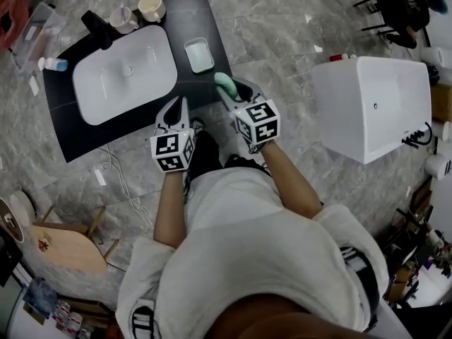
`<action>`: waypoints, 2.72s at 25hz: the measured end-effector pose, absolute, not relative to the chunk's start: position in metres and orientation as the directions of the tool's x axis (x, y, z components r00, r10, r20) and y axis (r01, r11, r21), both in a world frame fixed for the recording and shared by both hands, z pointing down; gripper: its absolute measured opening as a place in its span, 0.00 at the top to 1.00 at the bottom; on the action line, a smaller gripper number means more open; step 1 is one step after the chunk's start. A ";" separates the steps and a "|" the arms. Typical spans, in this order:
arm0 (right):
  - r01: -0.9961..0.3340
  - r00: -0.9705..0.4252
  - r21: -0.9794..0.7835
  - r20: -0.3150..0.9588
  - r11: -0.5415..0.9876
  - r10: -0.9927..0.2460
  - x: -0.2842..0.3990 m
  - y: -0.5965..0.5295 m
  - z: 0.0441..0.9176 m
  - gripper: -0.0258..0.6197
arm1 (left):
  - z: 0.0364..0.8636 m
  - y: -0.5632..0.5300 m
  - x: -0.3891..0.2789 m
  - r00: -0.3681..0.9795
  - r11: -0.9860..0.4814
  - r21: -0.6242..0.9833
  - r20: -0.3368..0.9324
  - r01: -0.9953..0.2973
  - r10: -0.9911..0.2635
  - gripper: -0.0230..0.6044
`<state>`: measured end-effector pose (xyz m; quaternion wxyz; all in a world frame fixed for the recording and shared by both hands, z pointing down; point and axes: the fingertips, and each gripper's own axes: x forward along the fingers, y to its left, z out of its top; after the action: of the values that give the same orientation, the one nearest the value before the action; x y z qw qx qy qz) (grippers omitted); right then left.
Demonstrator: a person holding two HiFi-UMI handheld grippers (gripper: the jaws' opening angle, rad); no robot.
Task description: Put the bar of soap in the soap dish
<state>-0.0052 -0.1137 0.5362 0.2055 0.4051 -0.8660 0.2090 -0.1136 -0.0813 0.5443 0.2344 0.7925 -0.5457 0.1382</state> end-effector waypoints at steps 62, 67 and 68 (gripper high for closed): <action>-0.781 -0.620 -0.586 0.688 0.215 -0.378 -0.052 -0.228 0.660 0.76 | 0.638 -0.191 -0.142 0.401 -0.264 0.304 0.637 -0.915 -0.658 0.94; -0.780 -0.619 -0.596 0.688 0.190 -0.379 -0.053 -0.232 0.661 0.76 | 0.638 -0.192 -0.142 0.399 -0.262 0.302 0.642 -0.916 -0.654 0.94; -0.780 -0.618 -0.597 0.688 0.186 -0.381 -0.053 -0.233 0.662 0.76 | 0.638 -0.192 -0.143 0.399 -0.260 0.303 0.643 -0.917 -0.654 0.94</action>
<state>-0.0535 -0.2327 0.6616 0.1978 0.3897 -0.7444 0.5049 -0.1429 -0.1920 0.6382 0.3297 0.7685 -0.5110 0.1990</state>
